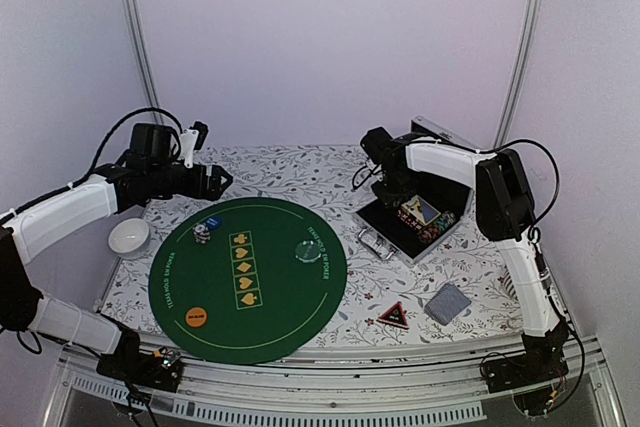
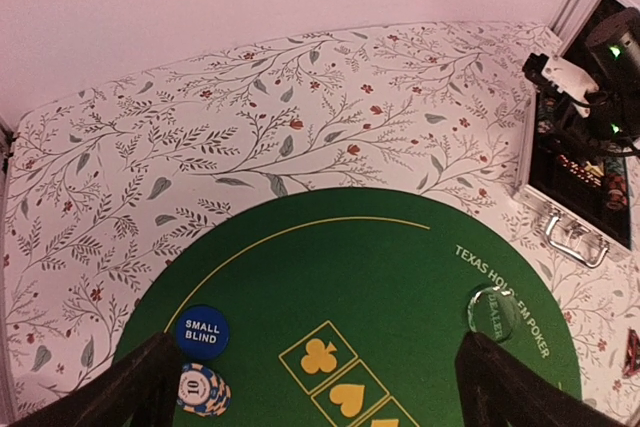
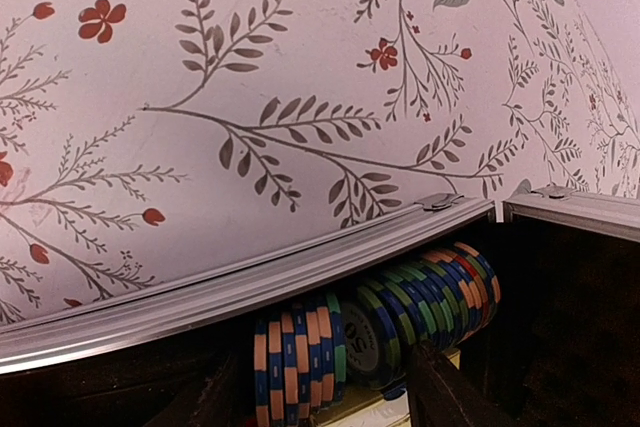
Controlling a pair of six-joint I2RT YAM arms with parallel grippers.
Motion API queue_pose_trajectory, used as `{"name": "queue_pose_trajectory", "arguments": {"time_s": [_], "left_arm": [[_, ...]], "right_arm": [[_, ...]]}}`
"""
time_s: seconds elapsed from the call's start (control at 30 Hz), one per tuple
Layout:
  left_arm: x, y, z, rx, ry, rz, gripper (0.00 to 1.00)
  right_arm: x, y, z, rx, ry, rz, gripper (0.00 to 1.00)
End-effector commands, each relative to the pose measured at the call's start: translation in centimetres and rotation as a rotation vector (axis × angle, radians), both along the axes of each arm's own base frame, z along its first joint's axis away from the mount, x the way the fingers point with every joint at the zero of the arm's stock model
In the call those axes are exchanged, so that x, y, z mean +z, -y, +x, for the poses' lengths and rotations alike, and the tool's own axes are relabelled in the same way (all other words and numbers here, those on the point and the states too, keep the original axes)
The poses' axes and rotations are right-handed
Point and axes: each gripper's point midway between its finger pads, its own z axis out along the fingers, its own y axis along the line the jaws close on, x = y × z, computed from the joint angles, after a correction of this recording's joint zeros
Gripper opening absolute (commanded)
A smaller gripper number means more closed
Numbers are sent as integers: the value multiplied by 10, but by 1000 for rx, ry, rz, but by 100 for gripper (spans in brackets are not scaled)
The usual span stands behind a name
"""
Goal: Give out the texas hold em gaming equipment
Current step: Pick up the pile of poker chips from the chip case.
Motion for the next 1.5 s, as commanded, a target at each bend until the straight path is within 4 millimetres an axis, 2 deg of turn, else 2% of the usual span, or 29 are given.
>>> {"name": "queue_pose_trajectory", "arguments": {"time_s": [0.0,0.13,0.37,0.63,0.97,1.47], "left_arm": [[-5,-1,1,-5,-6,-10,98],[-6,-1,1,-6,-10,-9,98],[-9,0,1,-11,-20,-9,98],[-10,2,1,-20,-25,-15,98],[-9,2,0,-23,-23,-18,98],[-10,1,0,-23,-25,-14,98]], "right_arm": [[-4,-4,-3,15,-26,19,56],[-5,-3,-3,19,-27,15,60],[13,1,3,10,12,-11,64],[19,-16,-5,59,13,-7,62],[10,-16,-3,65,-7,16,56],[-15,-9,0,56,-64,66,49]]}}
